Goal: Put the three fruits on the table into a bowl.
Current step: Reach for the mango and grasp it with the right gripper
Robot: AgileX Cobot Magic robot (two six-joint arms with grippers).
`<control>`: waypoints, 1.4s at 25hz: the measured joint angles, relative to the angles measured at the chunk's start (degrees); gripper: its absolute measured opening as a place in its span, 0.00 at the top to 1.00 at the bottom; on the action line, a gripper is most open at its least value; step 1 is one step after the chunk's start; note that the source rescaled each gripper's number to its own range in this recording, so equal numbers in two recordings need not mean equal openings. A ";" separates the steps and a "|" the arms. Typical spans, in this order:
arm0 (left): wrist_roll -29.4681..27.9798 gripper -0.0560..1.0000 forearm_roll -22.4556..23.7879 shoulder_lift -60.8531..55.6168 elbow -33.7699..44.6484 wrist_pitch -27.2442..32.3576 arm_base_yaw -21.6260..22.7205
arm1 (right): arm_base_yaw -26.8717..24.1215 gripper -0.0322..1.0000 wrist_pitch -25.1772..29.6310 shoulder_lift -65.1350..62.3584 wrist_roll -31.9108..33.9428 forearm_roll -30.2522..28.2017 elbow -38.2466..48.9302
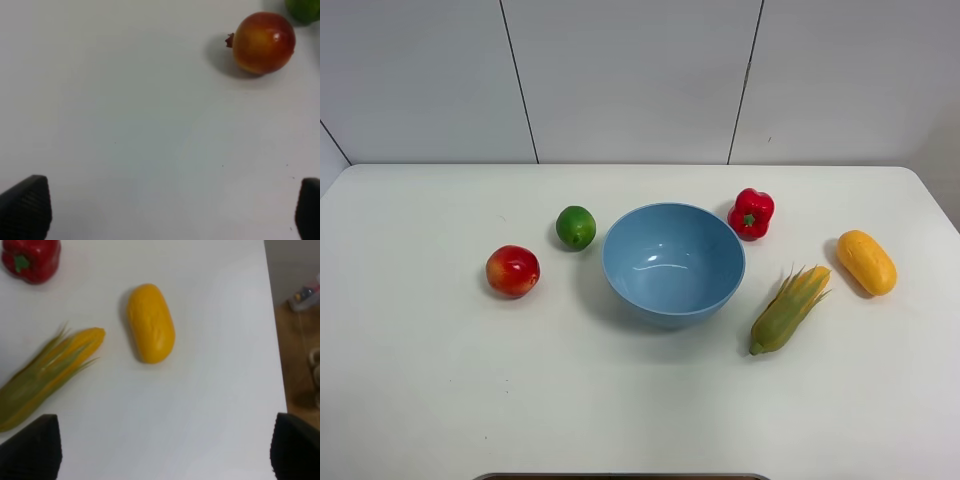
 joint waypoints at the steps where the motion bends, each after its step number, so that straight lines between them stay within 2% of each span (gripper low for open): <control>1: 0.00 0.00 0.00 0.00 0.00 0.00 0.00 | 0.00 0.31 -0.05 3.01 0.00 -0.50 -1.43; 11: 0.00 0.00 0.00 -0.01 0.00 0.00 0.00 | -0.88 0.31 -1.45 27.20 -0.42 -2.16 -13.86; 16: 0.00 0.00 0.00 -0.01 0.00 0.00 0.00 | -6.70 0.31 -3.22 35.44 -3.04 3.79 -16.12; 17: 0.00 0.00 0.00 -0.01 0.00 0.00 0.00 | -8.12 0.28 -3.54 36.94 -4.22 5.53 -16.12; 20: 0.00 0.00 0.00 -0.01 0.00 0.00 0.00 | -12.11 0.10 -3.58 41.48 -8.56 11.60 -16.31; 23: 0.00 0.00 0.00 -0.06 0.00 0.00 0.00 | -15.69 0.02 -3.65 46.47 -12.06 17.33 -16.31; 29: 0.00 0.00 0.00 -0.06 0.00 0.00 0.00 | -17.96 0.01 -6.01 54.82 -18.57 19.67 -16.31; 35: 0.00 0.00 0.00 -0.06 0.00 0.00 0.00 | -17.96 0.00 -10.72 60.24 -20.38 18.07 -16.31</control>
